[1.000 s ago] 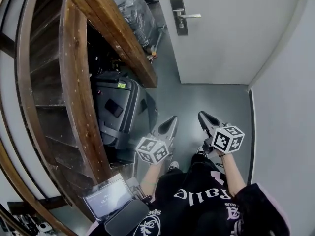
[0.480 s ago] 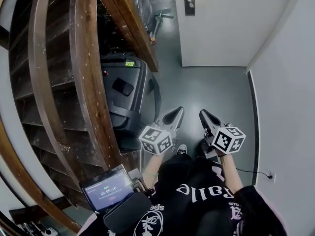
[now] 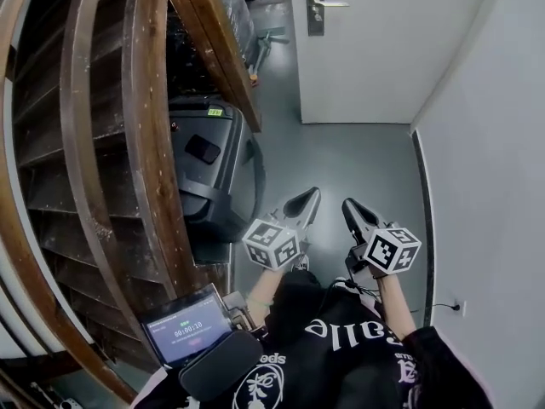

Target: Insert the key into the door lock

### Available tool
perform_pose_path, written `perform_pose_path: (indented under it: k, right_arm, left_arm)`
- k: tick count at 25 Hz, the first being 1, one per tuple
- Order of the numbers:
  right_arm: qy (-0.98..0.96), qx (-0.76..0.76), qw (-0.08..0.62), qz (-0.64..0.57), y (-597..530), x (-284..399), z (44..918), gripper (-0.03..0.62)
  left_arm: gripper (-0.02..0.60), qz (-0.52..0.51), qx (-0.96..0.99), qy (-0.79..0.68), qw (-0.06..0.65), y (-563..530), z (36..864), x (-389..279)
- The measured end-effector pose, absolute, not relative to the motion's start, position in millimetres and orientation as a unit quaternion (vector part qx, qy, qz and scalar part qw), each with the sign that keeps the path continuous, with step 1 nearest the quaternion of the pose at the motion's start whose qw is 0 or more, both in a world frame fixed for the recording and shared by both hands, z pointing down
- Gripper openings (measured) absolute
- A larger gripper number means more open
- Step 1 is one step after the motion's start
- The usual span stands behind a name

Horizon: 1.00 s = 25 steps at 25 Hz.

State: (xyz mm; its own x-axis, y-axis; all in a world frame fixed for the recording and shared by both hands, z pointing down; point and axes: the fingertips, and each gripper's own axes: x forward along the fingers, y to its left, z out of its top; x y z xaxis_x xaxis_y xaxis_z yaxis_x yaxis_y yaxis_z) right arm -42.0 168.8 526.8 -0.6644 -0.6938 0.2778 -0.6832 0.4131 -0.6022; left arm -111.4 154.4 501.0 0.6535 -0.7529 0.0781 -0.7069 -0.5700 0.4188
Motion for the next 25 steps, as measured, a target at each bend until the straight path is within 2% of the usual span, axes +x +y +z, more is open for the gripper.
perform_pose_path:
  k: [12, 25]
  right_arm:
    - [0.867, -0.356, -0.039, -0.347, 236, 40, 540, 0.034]
    - [0.881, -0.323, -0.031, -0.344, 266, 68, 534, 0.034]
  left_arm:
    - [0.005, -0.063, 0.856, -0.464, 0.218, 224, 511, -28]
    - [0.005, -0.048, 0.849, -0.483, 0.21, 260, 510, 11]
